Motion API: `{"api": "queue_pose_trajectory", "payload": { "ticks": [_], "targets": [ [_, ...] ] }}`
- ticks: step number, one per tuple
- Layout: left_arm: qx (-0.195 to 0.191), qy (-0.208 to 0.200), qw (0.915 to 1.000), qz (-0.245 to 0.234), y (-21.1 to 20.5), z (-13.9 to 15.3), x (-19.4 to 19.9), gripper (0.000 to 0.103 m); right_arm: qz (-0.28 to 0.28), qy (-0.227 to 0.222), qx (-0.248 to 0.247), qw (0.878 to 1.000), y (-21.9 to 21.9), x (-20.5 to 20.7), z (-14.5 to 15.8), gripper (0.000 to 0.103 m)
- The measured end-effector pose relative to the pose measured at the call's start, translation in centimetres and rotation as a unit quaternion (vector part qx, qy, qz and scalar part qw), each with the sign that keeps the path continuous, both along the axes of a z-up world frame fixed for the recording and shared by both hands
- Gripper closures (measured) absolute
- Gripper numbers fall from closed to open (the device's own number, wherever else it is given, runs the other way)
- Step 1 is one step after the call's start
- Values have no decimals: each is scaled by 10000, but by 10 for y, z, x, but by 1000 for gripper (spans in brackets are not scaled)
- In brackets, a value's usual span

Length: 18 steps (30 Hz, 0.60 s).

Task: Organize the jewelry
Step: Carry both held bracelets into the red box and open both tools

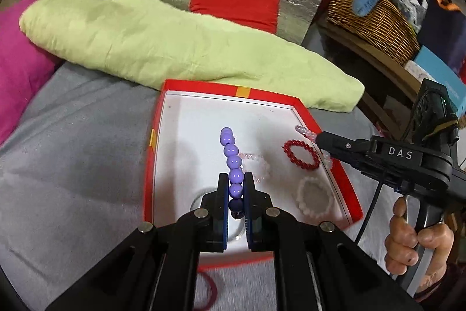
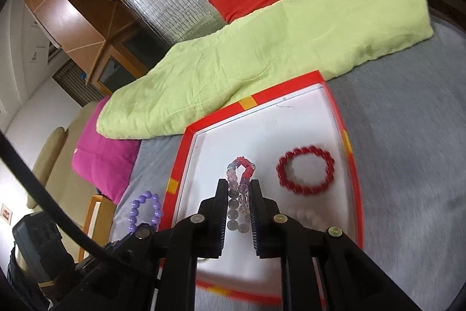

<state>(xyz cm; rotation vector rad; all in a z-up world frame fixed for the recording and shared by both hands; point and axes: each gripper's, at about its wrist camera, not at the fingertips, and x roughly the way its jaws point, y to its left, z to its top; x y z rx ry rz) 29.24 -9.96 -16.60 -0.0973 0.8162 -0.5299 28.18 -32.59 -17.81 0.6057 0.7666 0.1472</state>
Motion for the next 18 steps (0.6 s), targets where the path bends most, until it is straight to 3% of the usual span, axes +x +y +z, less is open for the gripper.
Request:
{"api": "queue_pose_trajectory", "payload": {
  "ticks": [8, 18],
  "targets": [
    [-100, 339, 9994, -13, -4, -18, 38, 93, 31, 243, -163, 9996, 11, 57, -10, 88],
    [-122, 589, 9982, -53, -3, -31, 56, 93, -119, 577, -242, 9980, 20, 99, -27, 88]
  ]
}}
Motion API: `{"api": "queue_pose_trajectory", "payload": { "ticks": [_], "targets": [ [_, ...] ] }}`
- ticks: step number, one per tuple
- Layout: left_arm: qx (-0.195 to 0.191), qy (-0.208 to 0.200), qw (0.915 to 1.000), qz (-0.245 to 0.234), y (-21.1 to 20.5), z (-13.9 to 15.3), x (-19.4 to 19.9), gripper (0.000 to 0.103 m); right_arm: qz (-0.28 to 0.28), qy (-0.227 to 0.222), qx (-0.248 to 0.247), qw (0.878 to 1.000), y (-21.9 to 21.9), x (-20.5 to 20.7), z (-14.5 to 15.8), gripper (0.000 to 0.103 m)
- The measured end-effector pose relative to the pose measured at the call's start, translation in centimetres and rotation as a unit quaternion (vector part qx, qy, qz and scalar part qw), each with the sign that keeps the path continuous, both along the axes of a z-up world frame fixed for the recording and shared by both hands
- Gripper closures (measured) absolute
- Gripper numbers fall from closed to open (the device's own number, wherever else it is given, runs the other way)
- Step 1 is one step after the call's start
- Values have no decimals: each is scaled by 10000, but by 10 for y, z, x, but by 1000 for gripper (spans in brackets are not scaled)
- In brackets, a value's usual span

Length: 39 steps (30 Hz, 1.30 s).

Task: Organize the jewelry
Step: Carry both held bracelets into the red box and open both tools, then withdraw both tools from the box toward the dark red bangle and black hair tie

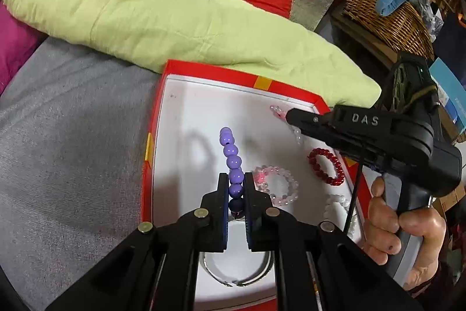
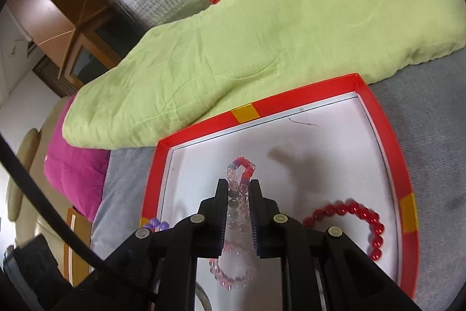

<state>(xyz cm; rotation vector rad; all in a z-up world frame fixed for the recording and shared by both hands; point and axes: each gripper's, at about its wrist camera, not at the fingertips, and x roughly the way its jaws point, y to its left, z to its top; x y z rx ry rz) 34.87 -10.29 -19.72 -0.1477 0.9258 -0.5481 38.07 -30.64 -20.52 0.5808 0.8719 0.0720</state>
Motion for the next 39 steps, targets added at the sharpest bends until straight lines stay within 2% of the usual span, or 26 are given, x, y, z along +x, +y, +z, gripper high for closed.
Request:
{"api": "queue_pose_trajectory", "payload": {
  "ticks": [6, 10, 17, 24, 31, 39],
  "targets": [
    [80, 113, 9999, -1, -2, -7, 5, 93, -66, 122, 3, 9999, -1, 10, -9, 85],
    [197, 22, 9998, 28, -3, -4, 4, 93, -121, 131, 72, 9998, -6, 9, -11, 84],
    [270, -174, 9994, 92, 4, 7, -1, 92, -303, 18, 202, 9993, -22, -8, 4, 84],
    [282, -384, 9987, 173, 11, 21, -14, 85, -335, -26, -18, 9994, -38, -49, 23, 84],
    [385, -662, 9969, 168, 18, 39, -35, 84, -466, 25, -90, 9989, -55, -96, 31, 84],
    [559, -739, 9955, 213, 40, 43, -64, 82, -601, 12, -22, 9982, -76, -158, 35, 82]
  ]
}}
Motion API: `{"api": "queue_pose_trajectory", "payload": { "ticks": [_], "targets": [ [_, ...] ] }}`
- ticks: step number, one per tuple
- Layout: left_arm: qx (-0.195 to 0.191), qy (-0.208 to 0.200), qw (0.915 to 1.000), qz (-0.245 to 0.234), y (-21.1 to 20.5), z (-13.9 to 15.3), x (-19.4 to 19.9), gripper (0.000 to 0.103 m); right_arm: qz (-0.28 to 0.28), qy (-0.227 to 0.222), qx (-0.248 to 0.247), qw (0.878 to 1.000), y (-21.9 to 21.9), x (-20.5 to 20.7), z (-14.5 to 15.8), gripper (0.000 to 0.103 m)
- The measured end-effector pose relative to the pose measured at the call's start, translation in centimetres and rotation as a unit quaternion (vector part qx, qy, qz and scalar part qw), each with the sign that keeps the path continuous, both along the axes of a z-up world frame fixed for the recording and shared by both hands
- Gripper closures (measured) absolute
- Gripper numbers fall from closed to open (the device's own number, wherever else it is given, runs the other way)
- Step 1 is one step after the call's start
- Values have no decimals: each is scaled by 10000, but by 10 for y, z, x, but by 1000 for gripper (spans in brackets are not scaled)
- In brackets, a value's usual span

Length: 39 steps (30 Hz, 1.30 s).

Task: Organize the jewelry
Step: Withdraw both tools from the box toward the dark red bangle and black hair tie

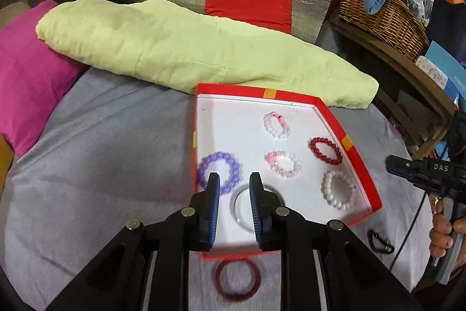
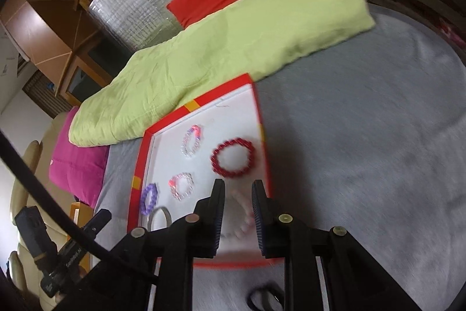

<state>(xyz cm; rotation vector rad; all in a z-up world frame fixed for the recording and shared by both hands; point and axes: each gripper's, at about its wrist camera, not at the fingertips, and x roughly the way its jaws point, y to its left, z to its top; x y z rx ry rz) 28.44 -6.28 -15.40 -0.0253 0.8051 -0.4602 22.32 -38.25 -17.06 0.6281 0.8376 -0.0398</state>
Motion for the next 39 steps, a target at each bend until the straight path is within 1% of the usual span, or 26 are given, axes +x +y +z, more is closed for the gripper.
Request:
{"api": "queue_pose_trajectory", "payload": {
  "ticks": [1, 3, 5, 9, 12, 19, 21, 24, 28, 32, 37, 39],
  "targets": [
    [9, -3, 10000, 20, 3, 0, -4, 81, -31, 13, 11, 10000, -3, -8, -1, 82],
    [0, 12, 10000, 81, 11, 0, -11, 71, -97, 40, 17, 9999, -9, -22, -3, 82],
    [-71, 14, 9998, 165, 21, 1, -18, 65, -162, 98, 74, 9998, -16, -38, -7, 82],
    [-187, 62, 9993, 318, 35, 0, -37, 64, -241, 247, 160, 9993, -24, -61, -16, 82],
    [-273, 222, 9987, 367, 41, -7, -53, 63, -280, 360, 234, 9987, -27, -76, -23, 82],
    [-167, 480, 9982, 306, 50, -25, -87, 61, -252, 525, 450, 9973, -22, -98, -34, 80],
    [-126, 527, 9981, 288, 50, -29, -91, 58, -203, 545, 474, 9972, -19, -104, -36, 80],
    [9, 570, 9982, 191, 46, -34, -94, 51, -151, 573, 453, 9972, -17, -108, -38, 80],
    [273, 553, 9981, 54, 36, -42, -93, 50, -167, 659, 424, 9968, -24, -110, -43, 74],
    [397, 601, 9974, -11, 30, -47, -87, 49, -88, 754, 445, 9961, -25, -108, -49, 74],
    [386, 708, 9967, 25, 27, -52, -79, 48, 123, 834, 432, 9955, -15, -99, -54, 74],
    [356, 724, 9967, 9, 25, -52, -77, 47, 208, 850, 394, 9954, -8, -94, -55, 72]
  ]
}}
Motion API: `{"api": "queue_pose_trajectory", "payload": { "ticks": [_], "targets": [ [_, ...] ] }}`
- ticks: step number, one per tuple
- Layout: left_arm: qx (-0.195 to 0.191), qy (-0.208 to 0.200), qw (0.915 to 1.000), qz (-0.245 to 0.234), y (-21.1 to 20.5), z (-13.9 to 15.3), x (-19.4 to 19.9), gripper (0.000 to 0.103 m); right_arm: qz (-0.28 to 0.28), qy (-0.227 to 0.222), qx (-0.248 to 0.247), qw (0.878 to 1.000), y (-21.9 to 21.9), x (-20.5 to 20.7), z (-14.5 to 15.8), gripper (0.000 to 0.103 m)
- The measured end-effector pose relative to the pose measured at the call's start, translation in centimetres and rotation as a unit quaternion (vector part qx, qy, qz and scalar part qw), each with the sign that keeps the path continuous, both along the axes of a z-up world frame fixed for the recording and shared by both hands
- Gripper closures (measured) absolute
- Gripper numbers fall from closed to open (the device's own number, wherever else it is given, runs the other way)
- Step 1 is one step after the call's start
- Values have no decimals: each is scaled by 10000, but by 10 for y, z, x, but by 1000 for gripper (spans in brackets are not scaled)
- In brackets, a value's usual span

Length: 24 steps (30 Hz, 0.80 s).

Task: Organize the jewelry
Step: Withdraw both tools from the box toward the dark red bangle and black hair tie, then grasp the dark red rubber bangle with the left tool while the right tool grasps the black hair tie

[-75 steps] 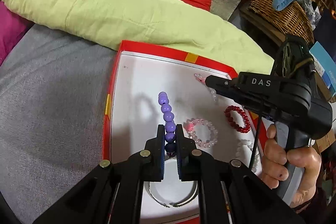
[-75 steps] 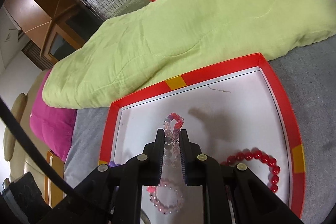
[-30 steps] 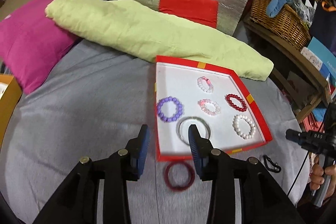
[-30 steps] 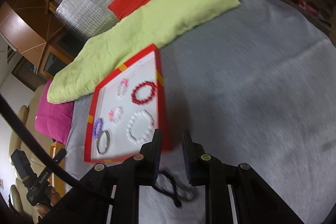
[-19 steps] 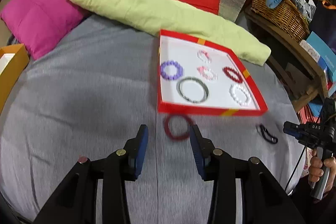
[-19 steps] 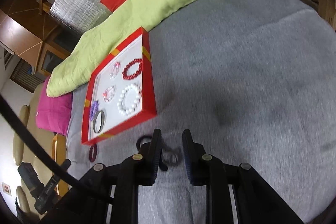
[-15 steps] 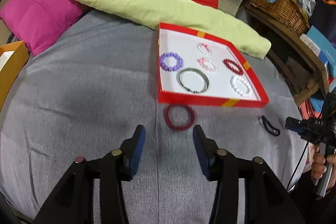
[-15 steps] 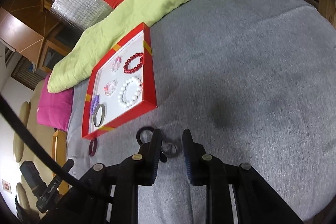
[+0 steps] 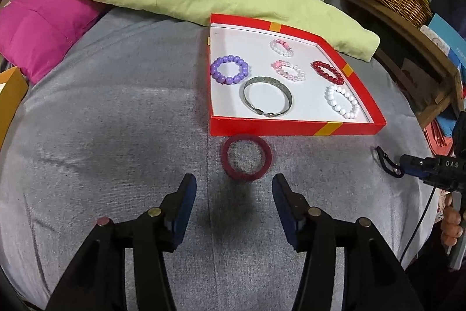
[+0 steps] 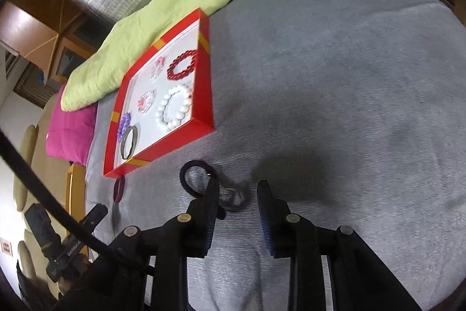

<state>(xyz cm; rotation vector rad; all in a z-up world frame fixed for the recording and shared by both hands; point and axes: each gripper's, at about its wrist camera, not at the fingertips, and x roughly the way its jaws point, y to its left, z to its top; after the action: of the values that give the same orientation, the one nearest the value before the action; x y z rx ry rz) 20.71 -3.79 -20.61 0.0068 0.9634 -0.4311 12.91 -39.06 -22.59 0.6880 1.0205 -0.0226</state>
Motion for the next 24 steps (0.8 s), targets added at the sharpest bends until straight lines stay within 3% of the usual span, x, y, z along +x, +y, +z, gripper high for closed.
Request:
{"api": "queue_pose_trajectory", "payload": {
  "ticks": [2, 4, 11, 16, 24],
  "targets": [
    [-10, 1, 10000, -29, -2, 0, 0, 46, 38, 4, -46, 10000, 6, 4, -1, 57],
    [-16, 15, 10000, -56, -4, -1, 1, 45, 71, -35, -211, 9997, 13, 7, 1, 53],
    [-167, 149, 9997, 92, -2, -8, 12, 45, 309, -98, -832, 9960, 32, 13, 1, 52],
    [-233, 114, 9996, 82, -9, -11, 17, 45, 406, -150, -842, 9955, 31, 11, 2, 52],
    [-100, -106, 9995, -267, -27, -13, 17, 46, 114, -209, -785, 9966, 17, 7, 5, 52]
  ]
}}
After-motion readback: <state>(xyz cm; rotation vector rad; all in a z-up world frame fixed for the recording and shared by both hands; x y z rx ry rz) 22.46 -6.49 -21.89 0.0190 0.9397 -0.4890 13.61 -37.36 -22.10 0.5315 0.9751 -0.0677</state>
